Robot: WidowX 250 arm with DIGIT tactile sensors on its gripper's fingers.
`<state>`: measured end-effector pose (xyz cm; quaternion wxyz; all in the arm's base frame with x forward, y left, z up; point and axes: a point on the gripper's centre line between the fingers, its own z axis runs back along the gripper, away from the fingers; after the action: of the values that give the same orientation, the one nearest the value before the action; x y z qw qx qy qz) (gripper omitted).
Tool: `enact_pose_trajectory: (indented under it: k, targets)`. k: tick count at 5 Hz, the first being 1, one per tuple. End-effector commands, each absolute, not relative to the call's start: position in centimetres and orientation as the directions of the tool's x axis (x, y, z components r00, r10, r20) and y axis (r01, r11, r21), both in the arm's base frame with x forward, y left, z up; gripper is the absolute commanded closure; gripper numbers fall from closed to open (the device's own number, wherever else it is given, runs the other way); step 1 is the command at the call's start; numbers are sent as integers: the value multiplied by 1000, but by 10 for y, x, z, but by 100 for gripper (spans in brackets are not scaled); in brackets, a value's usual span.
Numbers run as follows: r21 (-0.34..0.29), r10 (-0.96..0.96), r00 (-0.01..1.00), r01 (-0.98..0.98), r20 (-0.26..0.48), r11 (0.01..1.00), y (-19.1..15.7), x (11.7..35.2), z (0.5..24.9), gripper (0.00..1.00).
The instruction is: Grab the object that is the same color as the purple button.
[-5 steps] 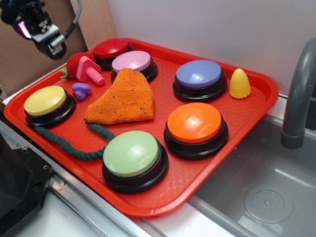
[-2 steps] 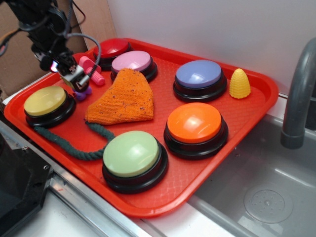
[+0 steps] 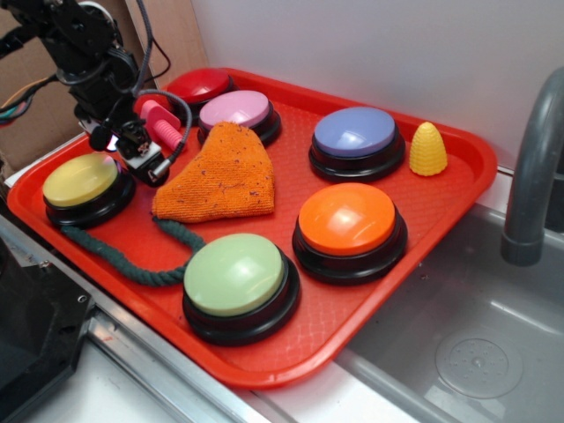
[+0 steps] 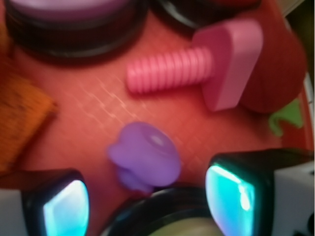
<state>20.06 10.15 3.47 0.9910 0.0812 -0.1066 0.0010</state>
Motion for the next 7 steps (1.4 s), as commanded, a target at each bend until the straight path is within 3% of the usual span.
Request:
enact_pose_trajectory:
  k: [1, 2, 3, 4, 5, 6, 7]
  targets:
    - [151, -9, 972, -27, 237, 988, 118, 215, 33, 0]
    - [159, -29, 973, -8, 230, 987, 118, 216, 28, 79]
    - [147, -8, 971, -28, 241, 989, 116, 216, 29, 100]
    - [156, -3, 974, -34, 228, 987, 109, 217, 33, 100]
    - [118, 30, 982, -52, 185, 992, 93, 217, 63, 100]
    - [26, 54, 960, -63, 276, 998, 47, 215, 115, 100]
    - [-47, 83, 944, -72, 318, 996, 1, 208, 163, 100]
